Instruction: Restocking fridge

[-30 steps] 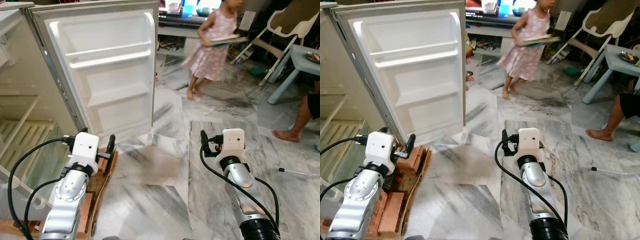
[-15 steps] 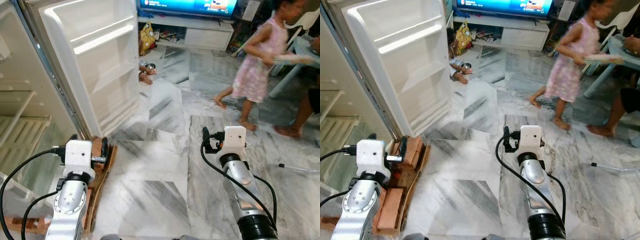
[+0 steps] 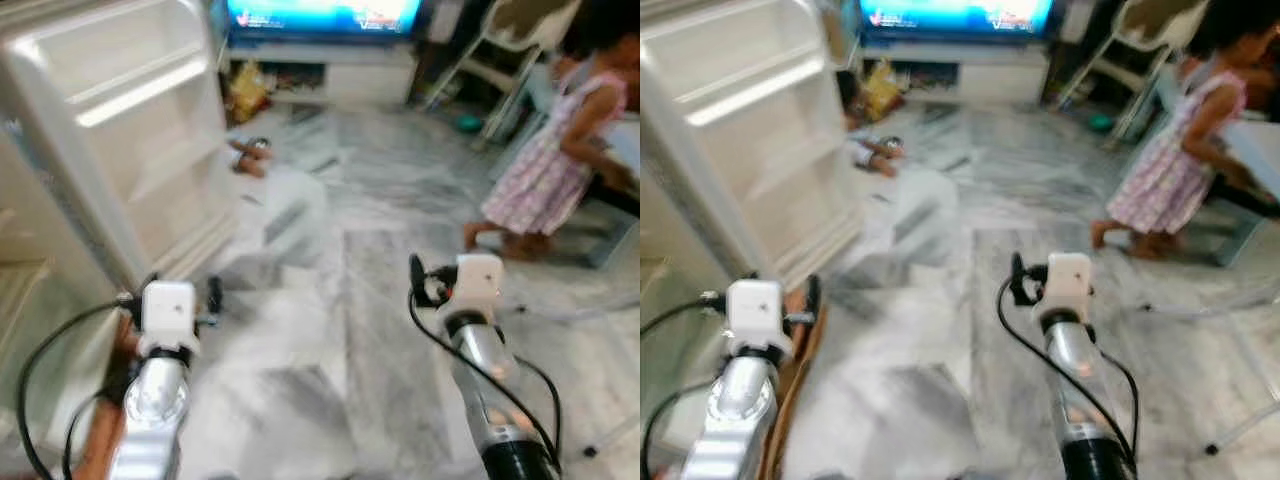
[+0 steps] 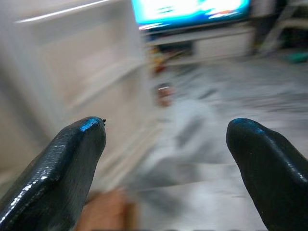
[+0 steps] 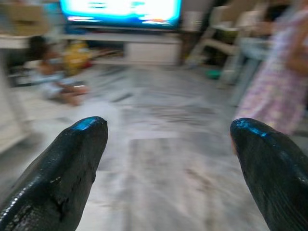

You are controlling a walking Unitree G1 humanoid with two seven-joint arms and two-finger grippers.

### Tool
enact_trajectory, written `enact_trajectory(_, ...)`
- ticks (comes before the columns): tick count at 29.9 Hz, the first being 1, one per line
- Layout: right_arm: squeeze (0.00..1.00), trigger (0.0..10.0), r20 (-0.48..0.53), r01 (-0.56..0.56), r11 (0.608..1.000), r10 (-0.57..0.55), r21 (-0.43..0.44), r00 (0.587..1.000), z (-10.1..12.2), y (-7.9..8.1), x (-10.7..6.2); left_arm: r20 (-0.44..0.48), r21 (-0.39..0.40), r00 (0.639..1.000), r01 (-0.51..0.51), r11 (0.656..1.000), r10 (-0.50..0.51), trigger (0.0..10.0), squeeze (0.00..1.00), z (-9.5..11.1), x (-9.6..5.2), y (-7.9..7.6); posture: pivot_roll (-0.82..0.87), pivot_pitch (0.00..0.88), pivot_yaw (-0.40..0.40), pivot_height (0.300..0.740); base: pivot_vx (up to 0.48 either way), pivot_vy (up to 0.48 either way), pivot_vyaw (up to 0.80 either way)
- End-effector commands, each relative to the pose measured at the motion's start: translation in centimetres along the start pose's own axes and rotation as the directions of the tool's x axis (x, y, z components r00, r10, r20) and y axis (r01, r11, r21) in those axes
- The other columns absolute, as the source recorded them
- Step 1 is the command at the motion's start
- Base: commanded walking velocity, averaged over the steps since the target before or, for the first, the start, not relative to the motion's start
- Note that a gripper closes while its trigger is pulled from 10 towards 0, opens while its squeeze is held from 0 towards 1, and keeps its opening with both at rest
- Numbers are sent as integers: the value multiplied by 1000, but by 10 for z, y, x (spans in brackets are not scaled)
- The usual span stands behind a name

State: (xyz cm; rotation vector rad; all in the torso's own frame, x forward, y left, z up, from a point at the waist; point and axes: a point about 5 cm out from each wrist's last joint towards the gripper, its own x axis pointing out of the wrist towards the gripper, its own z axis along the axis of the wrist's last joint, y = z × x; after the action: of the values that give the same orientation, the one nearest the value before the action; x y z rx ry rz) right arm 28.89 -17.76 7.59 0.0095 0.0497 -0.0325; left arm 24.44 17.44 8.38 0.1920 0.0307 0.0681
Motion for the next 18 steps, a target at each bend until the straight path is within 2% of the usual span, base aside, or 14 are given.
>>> enact_trajectory(1, 0, 10000, -10, 6, 1000, -5, 13, 1000, -4, 0, -2, -25, 12, 1000, -12, 1000, 12, 10000, 0, -7, -1, 3, 68, 0, -42, 740, 0, -465, -650)
enact_trajectory(4, 0, 10000, -17, 11, 1000, -10, 13, 1000, -6, -1, -1, -20, 12, 1000, 4, 1000, -4, 10000, 0, -6, 3, -4, 68, 0, -46, 740, 0, -465, -438)
enact_trajectory(7, 0, 10000, 5, 7, 1000, -7, 8, 1000, 2, -1, 4, -10, 18, 1000, -10, 1000, 10, 10000, 0, -1, 9, -1, 64, 0, -35, 740, 0, -455, -683)
enact_trajectory(11, 0, 10000, 39, -3, 1000, 3, -2, 999, 11, 0, 8, -5, 19, 1000, -29, 999, 29, 10000, 0, 4, 15, 6, 65, 0, -21, 740, 348, -324, -800)
enact_trajectory(15, 0, 10000, 60, -14, 1000, 14, -13, 998, 16, 2, 9, 8, 29, 1000, -25, 999, 25, 10000, 0, 8, 17, 8, 54, 1, -10, 740, 428, 0, -800)
enact_trajectory(18, 0, 10000, 65, -15, 1000, 16, -15, 998, 16, 2, 8, -13, 31, 1000, -26, 999, 26, 10000, 0, 1, 16, 5, 44, 0, -9, 740, 445, 0, -800)
